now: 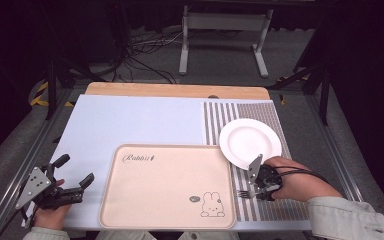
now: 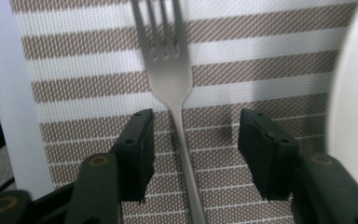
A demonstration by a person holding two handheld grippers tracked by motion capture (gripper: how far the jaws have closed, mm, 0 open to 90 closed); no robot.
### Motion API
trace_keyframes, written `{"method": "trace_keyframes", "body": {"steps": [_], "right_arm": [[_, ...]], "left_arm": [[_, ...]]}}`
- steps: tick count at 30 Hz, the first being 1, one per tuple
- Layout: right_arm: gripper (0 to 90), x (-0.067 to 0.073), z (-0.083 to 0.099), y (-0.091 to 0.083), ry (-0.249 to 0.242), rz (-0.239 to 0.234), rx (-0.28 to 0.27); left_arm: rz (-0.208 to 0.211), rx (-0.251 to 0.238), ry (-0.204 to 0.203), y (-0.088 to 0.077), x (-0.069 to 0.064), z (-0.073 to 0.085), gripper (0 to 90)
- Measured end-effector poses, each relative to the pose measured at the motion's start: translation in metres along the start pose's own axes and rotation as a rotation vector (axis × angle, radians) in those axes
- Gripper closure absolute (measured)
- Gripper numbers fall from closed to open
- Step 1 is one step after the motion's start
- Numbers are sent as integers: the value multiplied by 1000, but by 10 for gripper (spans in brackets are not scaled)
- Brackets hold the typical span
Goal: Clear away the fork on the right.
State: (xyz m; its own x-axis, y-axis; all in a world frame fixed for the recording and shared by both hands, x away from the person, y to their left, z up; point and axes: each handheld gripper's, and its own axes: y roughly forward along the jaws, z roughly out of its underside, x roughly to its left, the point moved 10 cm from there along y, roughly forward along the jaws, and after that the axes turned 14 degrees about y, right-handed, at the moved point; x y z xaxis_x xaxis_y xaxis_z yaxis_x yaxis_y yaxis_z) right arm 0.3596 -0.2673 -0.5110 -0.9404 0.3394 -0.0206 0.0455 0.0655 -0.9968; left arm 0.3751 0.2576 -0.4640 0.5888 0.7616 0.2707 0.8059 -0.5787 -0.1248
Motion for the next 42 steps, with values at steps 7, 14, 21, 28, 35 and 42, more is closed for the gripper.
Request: {"method": "trace_keyframes", "body": {"steps": [7, 14, 21, 28, 35, 42], "right_arm": [[694, 3, 6, 1, -30, -5, 75], [859, 1, 9, 3, -145, 19, 138], [865, 1, 9, 4, -164, 22, 142], [866, 1, 9, 4, -159, 9, 125], [866, 1, 10, 3, -162, 13, 117], [867, 2, 4, -5, -140, 20, 38]], "left_arm": [[2, 0, -2, 0, 0, 0, 3], [5, 0, -3, 1, -1, 1, 3], [3, 0, -4, 0, 0, 0, 3], [1, -4, -3, 0, 0, 0, 3], [1, -1, -3, 0, -1, 0, 3], [2, -1, -2, 0, -1, -1, 3]]}}
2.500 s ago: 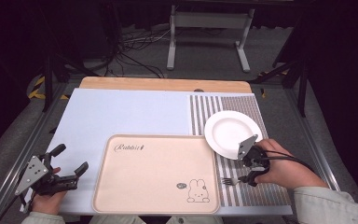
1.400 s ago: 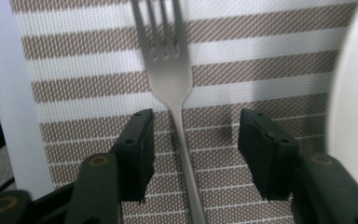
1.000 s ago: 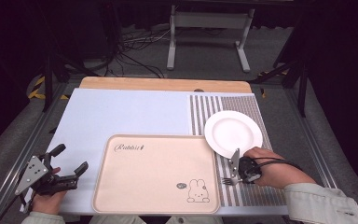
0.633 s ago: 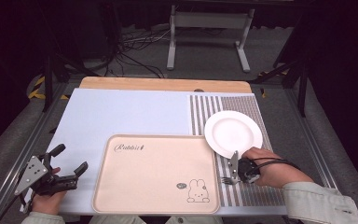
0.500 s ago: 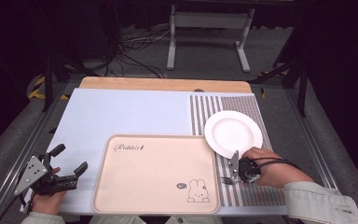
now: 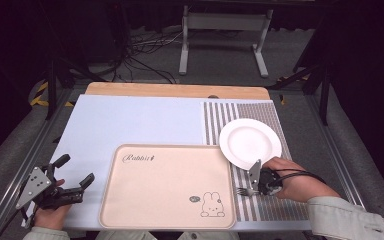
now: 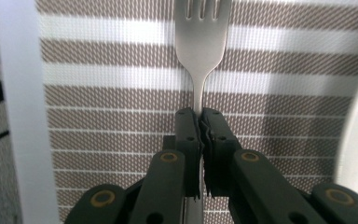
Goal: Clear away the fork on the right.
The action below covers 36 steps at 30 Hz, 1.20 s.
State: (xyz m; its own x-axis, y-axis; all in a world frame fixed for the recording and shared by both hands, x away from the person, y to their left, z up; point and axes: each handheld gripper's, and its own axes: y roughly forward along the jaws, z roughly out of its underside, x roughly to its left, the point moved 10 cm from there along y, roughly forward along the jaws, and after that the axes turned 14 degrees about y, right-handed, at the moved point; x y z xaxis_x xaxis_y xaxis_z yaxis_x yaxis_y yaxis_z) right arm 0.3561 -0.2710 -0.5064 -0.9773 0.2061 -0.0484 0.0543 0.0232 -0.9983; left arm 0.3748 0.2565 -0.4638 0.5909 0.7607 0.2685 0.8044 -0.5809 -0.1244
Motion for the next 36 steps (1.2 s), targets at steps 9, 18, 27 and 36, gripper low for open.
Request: {"method": "trace_keyframes", "body": {"steps": [9, 18, 27, 36], "right_arm": [[868, -3, -12, -25, 52, 14, -116], [868, -3, -24, -47, 79, 35, -241], [868, -2, -38, -71, 121, 62, -379], [868, 1, -62, -88, 142, 62, -470]], "left_arm": [[-3, 0, 2, -1, 1, 0, 3], [-1, 0, 4, -1, 1, 0, 3], [-2, 0, 4, -1, 1, 0, 3], [-2, 0, 4, -1, 1, 0, 3]]}}
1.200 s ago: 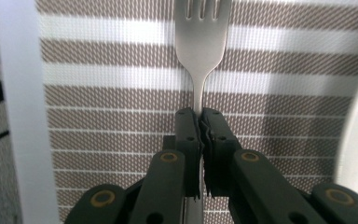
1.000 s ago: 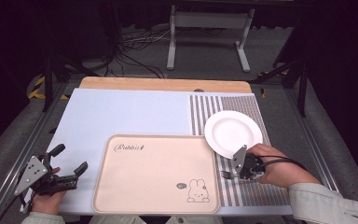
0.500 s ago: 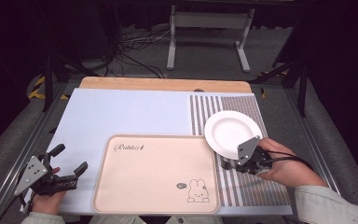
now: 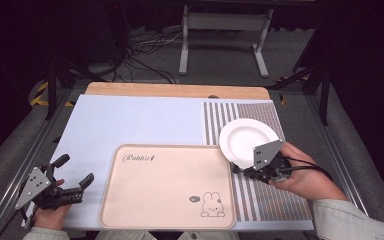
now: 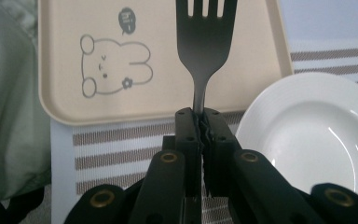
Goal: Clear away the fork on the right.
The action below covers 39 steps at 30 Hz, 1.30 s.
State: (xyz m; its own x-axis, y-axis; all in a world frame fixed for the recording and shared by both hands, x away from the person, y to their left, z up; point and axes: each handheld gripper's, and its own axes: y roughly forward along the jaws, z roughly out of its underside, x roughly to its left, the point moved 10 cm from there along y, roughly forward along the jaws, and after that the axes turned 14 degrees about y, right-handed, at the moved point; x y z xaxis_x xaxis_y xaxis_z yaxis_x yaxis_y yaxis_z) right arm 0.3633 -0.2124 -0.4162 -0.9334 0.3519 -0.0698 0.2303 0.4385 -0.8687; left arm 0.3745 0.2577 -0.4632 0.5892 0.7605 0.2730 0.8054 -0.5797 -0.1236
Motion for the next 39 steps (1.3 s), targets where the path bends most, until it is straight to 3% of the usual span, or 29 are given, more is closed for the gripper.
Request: {"method": "trace_keyframes", "body": {"steps": [6, 15, 17, 20, 30, 39], "right_arm": [[868, 3, -18, 1, -7, 1, -35], [868, 12, -47, 5, 52, -20, -90], [868, 15, -53, 6, 91, -27, -97], [869, 22, -61, 8, 193, -40, -116], [869, 27, -72, 17, 301, 18, -114], [869, 34, -80, 26, 528, 4, -115]], "left_arm": [[-3, -5, -5, 0, 1, 0, 3], [-2, -3, -3, -1, 1, 0, 3], [-2, -3, -3, -1, 1, 0, 3], [-2, -4, -4, -1, 1, 0, 3], [-3, -5, -4, -1, 1, 0, 3], [-2, -5, -7, -1, 1, 0, 2]]}}
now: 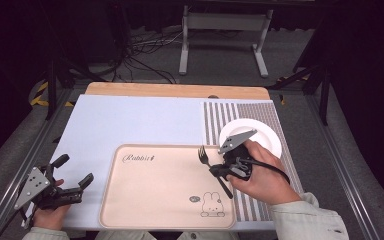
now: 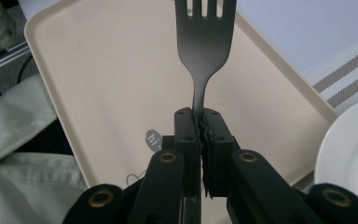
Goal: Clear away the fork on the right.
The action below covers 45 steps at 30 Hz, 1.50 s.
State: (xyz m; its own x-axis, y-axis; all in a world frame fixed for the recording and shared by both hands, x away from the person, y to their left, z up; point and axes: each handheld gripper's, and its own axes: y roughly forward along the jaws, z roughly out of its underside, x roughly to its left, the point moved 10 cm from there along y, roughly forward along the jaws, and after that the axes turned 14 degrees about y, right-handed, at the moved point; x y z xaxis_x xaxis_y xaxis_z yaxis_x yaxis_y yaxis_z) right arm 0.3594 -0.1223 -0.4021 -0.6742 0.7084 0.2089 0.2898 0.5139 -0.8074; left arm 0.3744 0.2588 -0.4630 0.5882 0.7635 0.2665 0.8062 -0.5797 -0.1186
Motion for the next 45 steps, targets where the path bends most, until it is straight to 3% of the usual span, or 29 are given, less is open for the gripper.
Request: {"method": "trace_keyframes", "body": {"steps": [3, 10, 15, 19, 31, 45], "right_arm": [[869, 2, -1, 3, 44, 11, 8], [870, 4, 0, 13, 66, 50, 43], [869, 5, 1, 23, 121, 75, 86], [869, 5, 3, 29, 144, 69, 120], [868, -6, 15, 49, 297, 73, 222], [867, -11, 21, 65, 329, 84, 258]], "left_arm": [[0, 0, 0, 0, 0, 0, 3], [0, 0, -1, 0, 0, 0, 3], [2, 1, -1, 0, 0, 0, 3], [1, 1, -1, 0, 0, 0, 3], [2, 3, 0, 0, 0, 1, 3], [0, 1, 0, -1, 1, 1, 3]]}}
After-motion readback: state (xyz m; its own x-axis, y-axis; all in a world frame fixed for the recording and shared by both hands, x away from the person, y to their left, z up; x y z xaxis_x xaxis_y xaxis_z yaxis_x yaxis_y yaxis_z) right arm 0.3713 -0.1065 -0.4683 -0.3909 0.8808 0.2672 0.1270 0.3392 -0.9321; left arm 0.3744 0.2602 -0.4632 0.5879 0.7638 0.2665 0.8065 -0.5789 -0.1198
